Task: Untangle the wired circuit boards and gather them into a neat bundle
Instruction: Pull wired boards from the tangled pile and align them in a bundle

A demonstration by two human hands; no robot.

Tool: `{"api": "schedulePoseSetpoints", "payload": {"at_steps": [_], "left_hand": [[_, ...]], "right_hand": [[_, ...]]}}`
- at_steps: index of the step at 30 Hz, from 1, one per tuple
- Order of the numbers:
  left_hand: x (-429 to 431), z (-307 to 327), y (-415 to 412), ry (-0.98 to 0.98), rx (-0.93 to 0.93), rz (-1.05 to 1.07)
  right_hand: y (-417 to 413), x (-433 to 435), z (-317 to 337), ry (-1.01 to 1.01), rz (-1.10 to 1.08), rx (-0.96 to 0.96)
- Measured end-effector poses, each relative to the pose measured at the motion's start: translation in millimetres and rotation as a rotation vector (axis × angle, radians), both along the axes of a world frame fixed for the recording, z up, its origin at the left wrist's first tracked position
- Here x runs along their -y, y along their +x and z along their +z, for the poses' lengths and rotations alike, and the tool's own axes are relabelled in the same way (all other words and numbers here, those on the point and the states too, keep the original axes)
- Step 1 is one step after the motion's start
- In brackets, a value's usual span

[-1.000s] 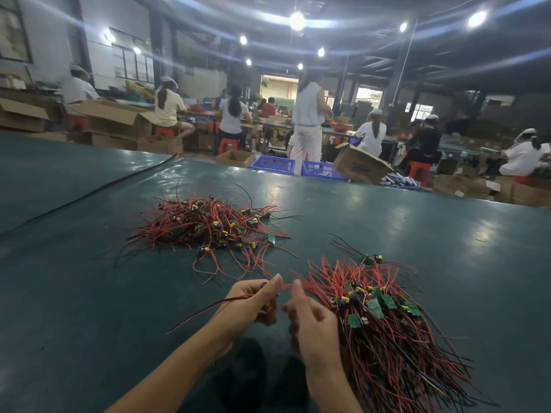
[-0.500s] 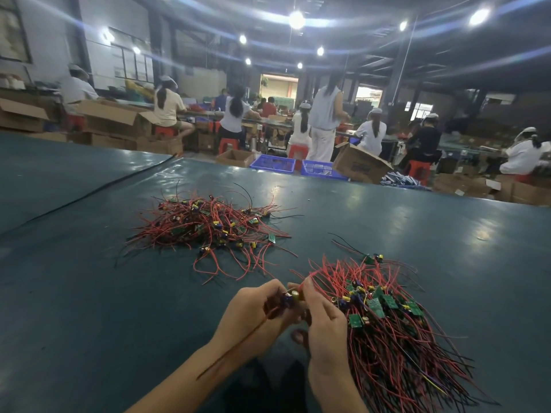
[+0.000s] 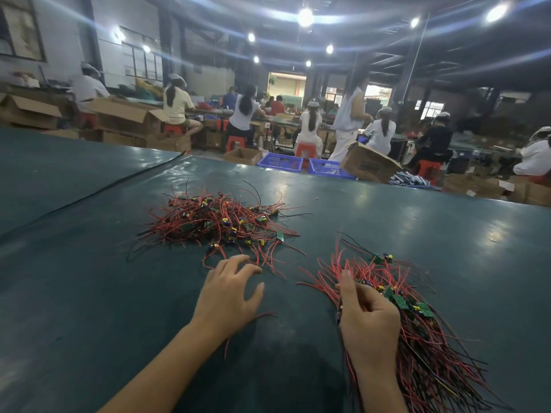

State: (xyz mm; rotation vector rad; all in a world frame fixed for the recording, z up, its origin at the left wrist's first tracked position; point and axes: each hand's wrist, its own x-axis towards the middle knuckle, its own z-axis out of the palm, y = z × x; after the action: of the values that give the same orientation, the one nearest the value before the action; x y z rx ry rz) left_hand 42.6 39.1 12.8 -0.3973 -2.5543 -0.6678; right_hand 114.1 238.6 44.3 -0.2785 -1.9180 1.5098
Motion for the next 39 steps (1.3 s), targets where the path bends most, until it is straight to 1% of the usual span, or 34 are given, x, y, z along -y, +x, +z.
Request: {"api": "schedulePoseSetpoints", "payload": {"at_steps": [1, 3, 4, 5, 6, 7, 9, 11, 12, 13, 15, 18, 20, 22, 27, 28, 30, 33, 36, 37, 38, 39], "left_hand": [[6.2, -4.3, -5.1, -0.048, 0.069, 0.061], [16.3, -12.7, -13.9, -0.118, 0.189, 0.138], [19.3, -17.0, -17.8, -0.140, 0.241, 0.155], [21.2, -20.9, -21.3, -0.160, 0.284, 0.162], [21.6, -24.3, -24.2, -0.180, 0.314, 0.165], [21.3, -26.8, -27.2, -0.198, 0.326, 0.168], [18.8, -29.2, -33.8, -0.222, 0.309, 0.178], [16.4, -28.4, -41.2, -0.238, 0.263, 0.192], [16.4, -27.2, -45.1, -0.249, 0.232, 0.197], [17.0, -25.6, -49.3, -0.266, 0.199, 0.200], [18.3, -21.0, -58.8, -0.340, 0.141, 0.185], [14.2, -10.1, -75.0, -0.461, 0.094, 0.116], [7.6, -0.1, -86.0, -0.447, 0.085, 0.092], [2.0, 10.3, -97.6, -0.437, 0.126, 0.095], [-0.5, 22.0, -118.0, -0.568, 0.373, 0.172], [-0.7, 22.0, -119.7, -0.594, 0.367, 0.191], [-0.8, 21.4, -121.1, -0.622, 0.266, 0.234], [3.1, 22.2, -123.0, -0.620, 0.151, 0.279], [14.6, 19.5, -120.8, -0.571, 0.100, 0.233], [17.9, 18.2, -118.2, -0.510, 0.081, 0.199], [20.1, 17.2, -114.2, -0.399, 0.047, 0.161], [20.9, 16.4, -108.9, -0.238, -0.007, 0.121]], "right_hand": [[-1.2, -2.2, -3.2, 0.146, -0.040, 0.065], [-0.3, -2.2, -7.2, 0.348, -0.108, 0.246], [0.5, -0.9, -9.9, 0.426, -0.126, 0.331], [0.8, 0.9, -12.5, 0.477, -0.126, 0.370], [0.5, 4.5, -13.7, 0.491, -0.105, 0.356], [-0.3, 10.6, -13.6, 0.456, -0.056, 0.289], [-2.7, 25.5, -14.5, 0.305, 0.097, 0.160], [-5.0, 40.1, -18.2, 0.161, 0.257, 0.182], [-6.0, 44.7, -22.4, 0.134, 0.306, 0.225], [-6.7, 47.0, -27.2, 0.152, 0.319, 0.265], [-8.4, 44.4, -33.0, 0.242, 0.277, 0.315], [-10.0, 33.7, -33.8, 0.354, 0.172, 0.319], [-11.5, 28.1, -36.6, 0.373, 0.141, 0.308], [-12.3, 26.4, -39.0, 0.379, 0.142, 0.287], [-14.4, 26.4, -42.9, 0.372, 0.153, 0.262], [-14.6, 26.2, -43.3, 0.375, 0.154, 0.261], [-14.2, 25.8, -43.5, 0.372, 0.156, 0.254], [-14.4, 26.0, -42.8, 0.359, 0.166, 0.260], [-14.8, 27.4, -41.7, 0.357, 0.168, 0.270], [-14.8, 27.7, -41.4, 0.361, 0.168, 0.271], [-14.6, 28.1, -40.9, 0.363, 0.168, 0.271], [-14.6, 28.4, -40.9, 0.365, 0.167, 0.270]]}}
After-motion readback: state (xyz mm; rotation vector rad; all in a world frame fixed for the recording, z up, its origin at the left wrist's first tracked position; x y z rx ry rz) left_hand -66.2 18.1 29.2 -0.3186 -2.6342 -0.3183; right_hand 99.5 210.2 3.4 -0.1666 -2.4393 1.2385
